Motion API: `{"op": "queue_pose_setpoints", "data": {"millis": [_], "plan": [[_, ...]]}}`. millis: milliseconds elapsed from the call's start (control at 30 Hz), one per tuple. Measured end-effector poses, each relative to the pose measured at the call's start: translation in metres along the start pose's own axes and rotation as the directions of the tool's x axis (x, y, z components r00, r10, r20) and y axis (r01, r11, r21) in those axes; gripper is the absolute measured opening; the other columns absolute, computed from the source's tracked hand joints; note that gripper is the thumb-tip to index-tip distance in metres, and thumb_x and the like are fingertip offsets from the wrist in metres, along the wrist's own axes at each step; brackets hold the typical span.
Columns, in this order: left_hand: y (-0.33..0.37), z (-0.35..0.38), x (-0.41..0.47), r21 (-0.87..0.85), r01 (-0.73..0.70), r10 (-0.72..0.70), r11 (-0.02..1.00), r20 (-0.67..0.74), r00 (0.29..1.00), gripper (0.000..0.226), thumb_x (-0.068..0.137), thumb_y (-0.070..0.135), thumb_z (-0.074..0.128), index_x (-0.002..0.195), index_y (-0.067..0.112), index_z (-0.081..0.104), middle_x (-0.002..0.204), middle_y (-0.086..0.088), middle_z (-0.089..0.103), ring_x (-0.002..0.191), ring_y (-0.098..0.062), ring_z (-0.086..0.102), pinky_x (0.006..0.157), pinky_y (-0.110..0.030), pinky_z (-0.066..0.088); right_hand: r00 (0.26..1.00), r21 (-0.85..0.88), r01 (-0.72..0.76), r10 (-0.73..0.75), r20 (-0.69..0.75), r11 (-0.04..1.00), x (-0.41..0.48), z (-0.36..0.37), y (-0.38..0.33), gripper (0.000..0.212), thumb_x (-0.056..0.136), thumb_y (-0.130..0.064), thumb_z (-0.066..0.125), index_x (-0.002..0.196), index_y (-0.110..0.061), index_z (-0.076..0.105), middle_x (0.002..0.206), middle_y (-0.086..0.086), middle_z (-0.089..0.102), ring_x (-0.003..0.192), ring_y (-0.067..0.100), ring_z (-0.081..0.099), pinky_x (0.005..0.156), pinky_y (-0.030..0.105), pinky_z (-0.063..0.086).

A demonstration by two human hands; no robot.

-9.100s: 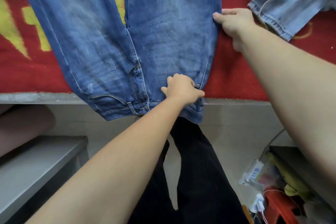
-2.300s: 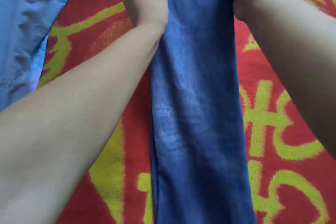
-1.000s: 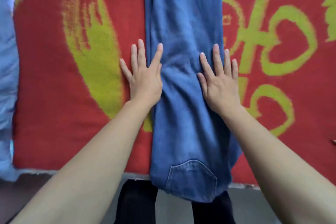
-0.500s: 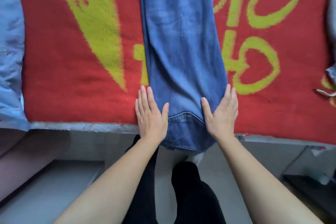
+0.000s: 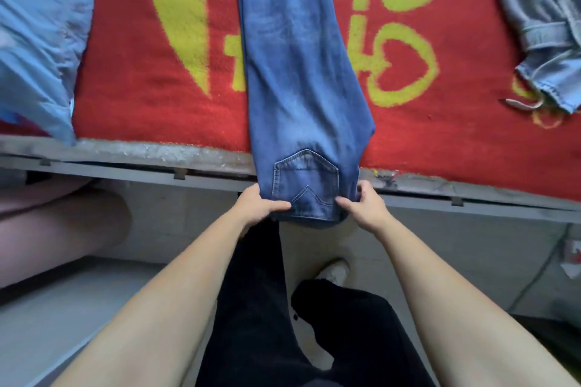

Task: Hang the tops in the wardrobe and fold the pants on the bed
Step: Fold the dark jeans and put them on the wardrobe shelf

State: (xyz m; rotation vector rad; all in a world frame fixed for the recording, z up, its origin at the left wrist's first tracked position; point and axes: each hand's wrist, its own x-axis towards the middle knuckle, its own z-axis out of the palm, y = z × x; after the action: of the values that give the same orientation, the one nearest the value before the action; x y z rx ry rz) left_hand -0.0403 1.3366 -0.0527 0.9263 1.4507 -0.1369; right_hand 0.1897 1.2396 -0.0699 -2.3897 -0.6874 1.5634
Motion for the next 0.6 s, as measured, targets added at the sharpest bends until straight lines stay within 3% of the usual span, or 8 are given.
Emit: {"op": "queue_pose_setpoints", "data": {"millis": [67, 133, 233, 300, 367, 433, 533, 600], "plan": [[-0.001, -0.001, -0.022, -0.146, -0.055, 0.060, 0.988, 0.036, 0.998, 0.042, 0.075, 0.014, 0.082, 0.115, 0.010, 0.069, 0.109, -0.002, 0.074, 0.105, -0.019, 0.069, 0.089, -0.029, 0.054, 1.000, 0.203, 0.013, -0.017, 0.016, 0.979, -0.017, -0.012, 0.007, 0.023, 0.091, -0.032, 0.069, 0.103, -0.013, 0.063, 0.102, 0.004, 0.069, 0.095, 0.019, 0.062, 0.082, 0.032, 0.050], [0.001, -0.001, -0.045, -0.252, -0.035, 0.062, 0.967, 0.100, 0.993, 0.044, 0.081, 0.023, 0.077, 0.120, 0.008, 0.067, 0.113, -0.004, 0.073, 0.109, -0.021, 0.067, 0.089, -0.030, 0.053, 0.999, 0.448, -0.036, 0.028, 0.024, 0.893, -0.030, -0.023, 0.007, 0.030, 0.093, -0.039, 0.066, 0.094, -0.009, 0.071, 0.098, 0.006, 0.075, 0.090, 0.018, 0.068, 0.082, 0.031, 0.055], [0.001, 0.008, -0.076, -0.423, 0.096, -0.002, 0.901, 0.217, 0.976, 0.048, 0.086, 0.039, 0.069, 0.125, 0.010, 0.066, 0.120, -0.011, 0.070, 0.112, -0.026, 0.066, 0.097, -0.038, 0.050, 0.990, 0.672, -0.111, 0.023, 0.139, 0.732, -0.052, -0.038, -0.003, 0.048, 0.092, -0.050, 0.063, 0.119, -0.012, 0.069, 0.109, 0.003, 0.075, 0.103, 0.021, 0.071, 0.091, 0.036, 0.055], [0.004, 0.016, -0.095, -0.540, 0.115, 0.009, 0.834, 0.221, 0.975, 0.041, 0.090, 0.038, 0.062, 0.120, 0.011, 0.068, 0.117, -0.014, 0.070, 0.108, -0.030, 0.067, 0.097, -0.042, 0.051, 0.964, 0.681, -0.142, -0.057, 0.261, 0.719, -0.068, -0.046, -0.010, 0.049, 0.091, -0.054, 0.060, 0.127, -0.020, 0.066, 0.117, 0.000, 0.073, 0.110, 0.018, 0.069, 0.096, 0.036, 0.052], [0.006, 0.023, -0.109, -0.617, 0.135, 0.014, 0.775, 0.232, 0.973, 0.032, 0.089, 0.030, 0.060, 0.110, 0.010, 0.073, 0.111, -0.016, 0.072, 0.098, -0.031, 0.070, 0.090, -0.043, 0.055, 0.917, 0.659, -0.185, -0.114, 0.383, 0.729, -0.085, -0.051, -0.011, 0.043, 0.094, -0.047, 0.059, 0.128, -0.022, 0.064, 0.121, 0.002, 0.072, 0.112, 0.020, 0.068, 0.098, 0.039, 0.053], [0.006, 0.030, -0.116, -0.587, 0.186, -0.042, 0.788, 0.250, 0.967, 0.025, 0.089, 0.020, 0.058, 0.105, 0.008, 0.073, 0.104, -0.016, 0.073, 0.086, -0.029, 0.073, 0.080, -0.040, 0.059, 0.878, 0.612, -0.208, -0.131, 0.461, 0.763, -0.093, -0.052, -0.005, 0.041, 0.093, -0.038, 0.063, 0.130, -0.018, 0.063, 0.120, 0.006, 0.072, 0.111, 0.024, 0.068, 0.099, 0.042, 0.053], [0.012, 0.037, -0.120, -0.480, 0.244, -0.191, 0.843, 0.157, 0.969, 0.023, 0.089, 0.009, 0.059, 0.110, 0.004, 0.067, 0.090, -0.014, 0.075, 0.070, -0.024, 0.073, 0.060, -0.035, 0.060, 0.902, 0.512, -0.253, 0.009, 0.431, 0.821, -0.097, -0.054, -0.004, 0.051, 0.083, -0.042, 0.075, 0.124, -0.013, 0.067, 0.110, 0.009, 0.075, 0.103, 0.028, 0.071, 0.100, 0.048, 0.053], [0.029, 0.035, -0.119, -0.453, 0.273, -0.235, 0.849, 0.140, 0.962, 0.024, 0.088, 0.009, 0.060, 0.109, 0.003, 0.068, 0.086, -0.014, 0.075, 0.066, -0.025, 0.073, 0.055, -0.036, 0.060, 0.920, 0.500, -0.277, 0.076, 0.385, 0.820, -0.095, -0.061, -0.018, 0.055, 0.077, -0.043, 0.079, 0.121, -0.012, 0.068, 0.106, 0.011, 0.076, 0.098, 0.030, 0.073, 0.095, 0.048, 0.055]]}}
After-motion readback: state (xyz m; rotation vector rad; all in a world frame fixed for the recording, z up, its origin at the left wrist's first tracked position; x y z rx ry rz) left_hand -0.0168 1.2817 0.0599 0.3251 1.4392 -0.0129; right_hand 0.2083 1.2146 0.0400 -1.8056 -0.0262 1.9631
